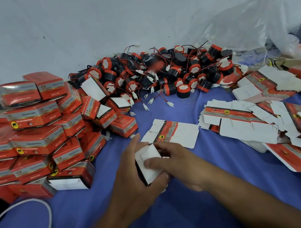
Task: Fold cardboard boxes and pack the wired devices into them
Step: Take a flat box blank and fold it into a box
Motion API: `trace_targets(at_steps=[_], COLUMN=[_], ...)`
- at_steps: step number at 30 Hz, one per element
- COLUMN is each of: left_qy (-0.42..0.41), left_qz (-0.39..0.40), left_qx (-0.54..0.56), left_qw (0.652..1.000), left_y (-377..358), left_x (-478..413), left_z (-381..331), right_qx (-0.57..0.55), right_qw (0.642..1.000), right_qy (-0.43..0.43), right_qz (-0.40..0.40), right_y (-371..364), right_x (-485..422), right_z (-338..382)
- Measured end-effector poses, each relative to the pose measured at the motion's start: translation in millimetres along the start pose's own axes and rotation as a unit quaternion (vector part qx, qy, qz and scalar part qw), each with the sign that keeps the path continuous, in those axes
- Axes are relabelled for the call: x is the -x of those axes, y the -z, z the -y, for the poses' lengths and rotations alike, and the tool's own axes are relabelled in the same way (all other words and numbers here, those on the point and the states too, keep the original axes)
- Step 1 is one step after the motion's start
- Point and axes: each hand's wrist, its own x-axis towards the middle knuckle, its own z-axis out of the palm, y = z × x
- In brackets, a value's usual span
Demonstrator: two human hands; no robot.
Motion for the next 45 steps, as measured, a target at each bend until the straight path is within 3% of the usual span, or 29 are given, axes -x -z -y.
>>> trace_targets(at_steps=[12,17,29,35,39,45], left_qy=[-0.048,-0.065,-0.063,-0.084,-0.073,-0.098], left_qz=[-0.026,-0.025,-0.093,-0.083,-0.062,-0.062], left_qx=[-0.063,-0.081,-0.115,-0.138,-0.113,-0.129], left_qw=[0.997,0.994,0.987,0.983,0.989,0.985], left_y=[1.1,0.1,-11.8,-12.0,-5.7,-9.3], left_x=[-0.4,-0.8,3.6,2.3,3.5,3.2], left_z=[-0.1,-3.4,-10.5,-4.3,-3.2,-1.0], right_qx=[0.043,-0.022,-0.044,0.018,-0.074,0.047], right_qw=[0.999,0.999,0.997,1.000,0.997,0.997], right_qy=[0.015,-0.022,-0.034,-0.014,-0.031,0.069], right_qz=[-0.013,0.017,-0.060,-0.013,0.018,-0.004], right_y=[0.1,-2.7,-13.8,-13.7,-4.3,-5.1], right_x=[3.7,5.1,-0.6,-0.5,-2.4,-3.2], right_z=[3.6,5.7,-1.6,-3.6,-0.8,-8.8])
